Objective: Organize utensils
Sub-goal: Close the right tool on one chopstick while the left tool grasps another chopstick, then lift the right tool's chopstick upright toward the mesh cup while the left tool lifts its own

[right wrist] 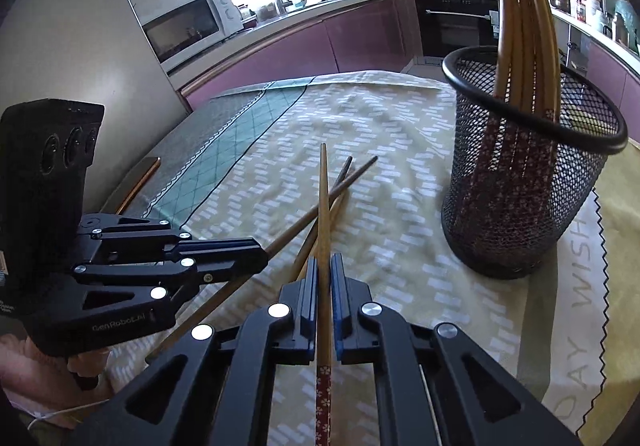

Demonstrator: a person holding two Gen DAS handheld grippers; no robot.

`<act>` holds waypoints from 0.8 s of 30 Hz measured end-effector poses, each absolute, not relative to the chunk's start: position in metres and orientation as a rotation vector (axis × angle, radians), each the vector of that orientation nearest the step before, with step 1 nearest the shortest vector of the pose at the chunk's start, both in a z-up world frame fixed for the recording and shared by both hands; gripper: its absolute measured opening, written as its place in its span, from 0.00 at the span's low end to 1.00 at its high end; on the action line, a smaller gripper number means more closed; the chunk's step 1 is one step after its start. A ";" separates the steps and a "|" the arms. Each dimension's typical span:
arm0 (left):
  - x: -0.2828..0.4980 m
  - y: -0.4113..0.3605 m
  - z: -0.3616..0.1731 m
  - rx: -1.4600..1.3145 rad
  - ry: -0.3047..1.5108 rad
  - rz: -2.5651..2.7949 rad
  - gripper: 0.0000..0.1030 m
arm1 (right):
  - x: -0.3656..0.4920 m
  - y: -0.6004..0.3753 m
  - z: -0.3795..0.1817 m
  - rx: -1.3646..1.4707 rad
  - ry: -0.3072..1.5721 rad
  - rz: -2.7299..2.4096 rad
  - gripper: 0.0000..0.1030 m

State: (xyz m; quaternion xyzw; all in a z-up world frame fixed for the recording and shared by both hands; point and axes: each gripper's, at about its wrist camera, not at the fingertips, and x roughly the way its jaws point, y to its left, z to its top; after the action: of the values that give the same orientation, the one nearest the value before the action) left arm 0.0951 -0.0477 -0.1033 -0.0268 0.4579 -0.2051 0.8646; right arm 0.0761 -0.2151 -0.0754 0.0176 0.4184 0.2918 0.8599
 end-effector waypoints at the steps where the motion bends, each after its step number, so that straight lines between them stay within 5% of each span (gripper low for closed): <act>1: 0.094 -0.048 -0.103 -0.052 0.960 -0.431 0.07 | 0.076 -0.215 -0.076 0.032 0.884 0.613 0.05; 14: 0.110 -0.055 -0.108 0.001 1.000 -0.457 0.14 | 0.083 -0.210 -0.084 0.010 0.908 0.602 0.08; 24: 0.124 -0.060 -0.109 0.008 0.997 -0.442 0.08 | 0.081 -0.210 -0.080 0.005 0.890 0.606 0.06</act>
State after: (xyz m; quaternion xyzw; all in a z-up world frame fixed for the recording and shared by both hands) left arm 0.1240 -0.0599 -0.1085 0.0038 0.4742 -0.2100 0.8550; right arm 0.0812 -0.2096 -0.0804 0.0022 0.4236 0.2886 0.8586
